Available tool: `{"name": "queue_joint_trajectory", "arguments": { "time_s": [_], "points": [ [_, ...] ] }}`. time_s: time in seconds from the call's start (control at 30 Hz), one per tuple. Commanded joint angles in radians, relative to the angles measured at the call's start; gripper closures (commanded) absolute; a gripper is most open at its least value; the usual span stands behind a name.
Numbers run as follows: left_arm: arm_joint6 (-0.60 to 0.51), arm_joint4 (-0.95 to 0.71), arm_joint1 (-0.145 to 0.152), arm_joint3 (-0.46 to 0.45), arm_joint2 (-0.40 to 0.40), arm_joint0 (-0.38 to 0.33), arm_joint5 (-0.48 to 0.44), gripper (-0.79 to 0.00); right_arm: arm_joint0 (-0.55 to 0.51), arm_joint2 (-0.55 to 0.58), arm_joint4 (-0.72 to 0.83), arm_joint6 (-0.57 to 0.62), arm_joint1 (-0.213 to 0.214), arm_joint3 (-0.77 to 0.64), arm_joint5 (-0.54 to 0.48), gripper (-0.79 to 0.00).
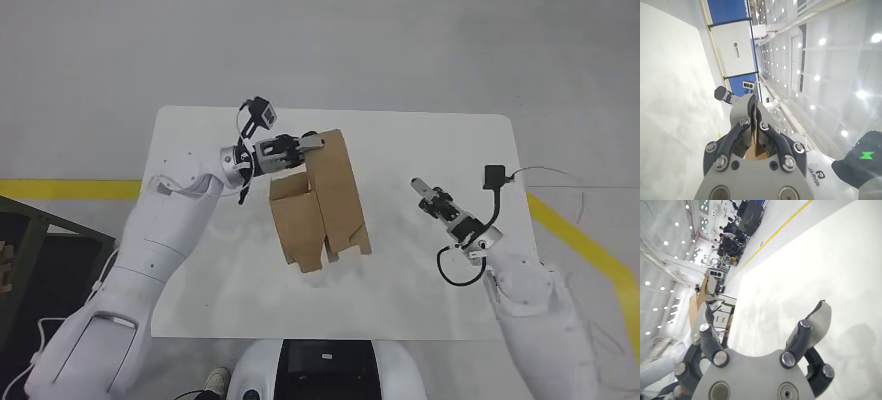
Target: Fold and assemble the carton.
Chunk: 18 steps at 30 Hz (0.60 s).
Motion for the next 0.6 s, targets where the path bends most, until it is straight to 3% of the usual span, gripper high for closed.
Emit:
{"name": "queue_joint_trajectory", "arguments": {
  "time_s": [0.0, 0.1, 0.57],
  "points": [
    [-0.047, -0.005, -0.009, 0.020, 0.023, -0.016, -0.018, 0.000, 0.004, -0.011, 0.030, 0.037, -0.001, 0.001, 0.002, -0.785],
    [-0.098, -0.031, -0.023, 0.055, 0.048, -0.036, -0.037, 0.000, 0.010, -0.018, 0.119, 0.062, -0.003, 0.010, 0.018, -0.785],
    [-0.095, -0.012, -0.024, 0.038, 0.056, -0.027, -0.025, 0.000, 0.005, -0.026, 0.139, 0.101, -0.002, 0.009, 0.031, -0.785]
  ]
}}
